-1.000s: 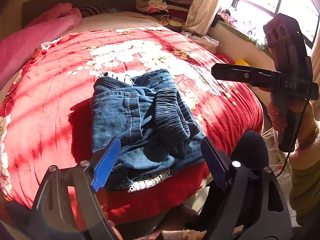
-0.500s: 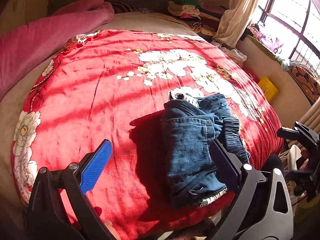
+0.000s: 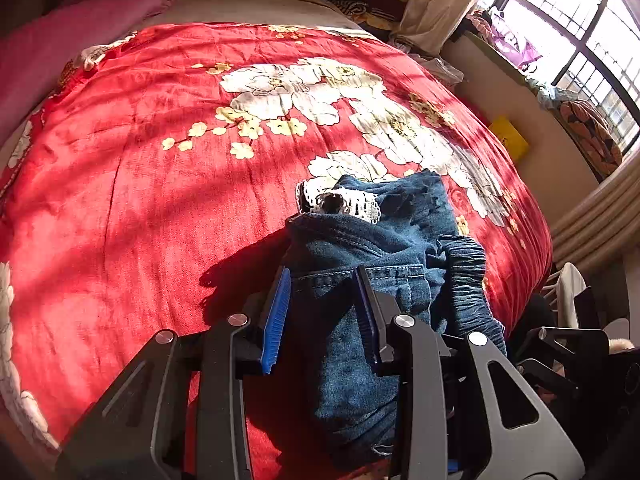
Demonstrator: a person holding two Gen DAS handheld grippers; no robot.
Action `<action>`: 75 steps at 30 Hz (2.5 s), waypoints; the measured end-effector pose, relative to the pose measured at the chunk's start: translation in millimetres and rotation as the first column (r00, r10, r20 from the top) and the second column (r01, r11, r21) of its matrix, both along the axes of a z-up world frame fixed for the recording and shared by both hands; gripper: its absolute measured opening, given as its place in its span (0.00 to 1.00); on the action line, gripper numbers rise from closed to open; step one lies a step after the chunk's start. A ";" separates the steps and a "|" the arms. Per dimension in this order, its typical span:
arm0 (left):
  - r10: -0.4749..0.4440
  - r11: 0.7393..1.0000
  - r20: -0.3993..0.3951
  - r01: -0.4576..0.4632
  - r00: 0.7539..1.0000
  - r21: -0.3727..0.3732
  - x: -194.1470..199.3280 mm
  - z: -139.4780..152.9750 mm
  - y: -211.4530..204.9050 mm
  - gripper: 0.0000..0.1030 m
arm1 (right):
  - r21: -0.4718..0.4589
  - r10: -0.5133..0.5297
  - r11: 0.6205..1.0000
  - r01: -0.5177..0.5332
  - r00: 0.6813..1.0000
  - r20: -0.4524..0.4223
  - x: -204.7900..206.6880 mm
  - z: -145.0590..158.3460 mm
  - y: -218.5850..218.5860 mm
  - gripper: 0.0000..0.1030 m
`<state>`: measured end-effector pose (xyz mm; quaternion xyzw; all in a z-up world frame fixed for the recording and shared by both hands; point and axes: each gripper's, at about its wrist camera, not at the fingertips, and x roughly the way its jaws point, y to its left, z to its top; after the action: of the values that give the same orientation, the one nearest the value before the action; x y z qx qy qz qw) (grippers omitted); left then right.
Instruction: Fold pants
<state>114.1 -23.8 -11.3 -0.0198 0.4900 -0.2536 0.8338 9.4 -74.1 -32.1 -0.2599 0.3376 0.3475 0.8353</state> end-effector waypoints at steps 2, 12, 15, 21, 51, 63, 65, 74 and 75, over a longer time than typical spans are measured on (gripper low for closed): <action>-0.014 1.000 -0.008 0.014 1.000 0.003 6.9 -1.3 -5.5 0.24 | -0.028 -0.013 1.000 0.014 1.000 0.018 5.0 -6.5 1.8 0.46; 0.007 0.999 -0.072 -0.004 0.997 0.034 41.4 -23.2 -13.2 0.10 | 0.084 -0.001 0.996 0.007 0.997 -0.072 -4.9 -2.9 -17.6 0.04; 0.013 0.999 -0.062 -0.011 0.998 0.041 44.1 -25.7 -16.8 0.10 | 0.075 0.008 0.997 -0.001 0.996 -0.090 -12.4 -12.9 -20.3 0.03; 0.030 0.998 -0.038 -0.028 0.999 0.047 42.8 -27.8 -19.0 0.11 | 0.137 -0.050 0.988 0.076 0.982 -0.181 -4.4 -42.9 -22.2 0.03; 0.036 0.998 0.053 -0.038 0.998 0.045 28.6 -25.2 -20.5 0.12 | 0.206 -0.419 0.851 0.484 0.861 -0.289 32.1 -20.7 -79.7 0.39; 0.060 0.998 0.075 -0.062 0.995 0.027 17.7 -10.5 -16.3 0.23 | 0.234 -0.423 0.845 0.480 0.869 -0.257 19.0 0.7 -81.3 0.47; 0.067 0.997 0.086 -0.069 0.994 0.024 13.5 -4.8 -15.1 0.27 | 0.246 -0.427 0.840 0.484 0.869 -0.251 14.9 6.4 -84.2 0.49; 0.080 0.997 0.134 -0.082 0.988 0.008 -11.3 21.6 -10.6 0.40 | 0.302 -0.460 0.807 0.507 0.861 -0.217 0.1 30.4 -98.7 0.56; 0.080 0.997 0.137 -0.082 0.987 0.005 -14.0 24.4 -10.2 0.42 | 0.307 -0.464 0.804 0.510 0.860 -0.212 -1.2 32.5 -99.8 0.56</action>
<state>100.1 -34.0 13.1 -0.0179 0.4318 -0.2176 0.8752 8.3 -173.9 0.4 0.0121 0.3776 0.1916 0.9058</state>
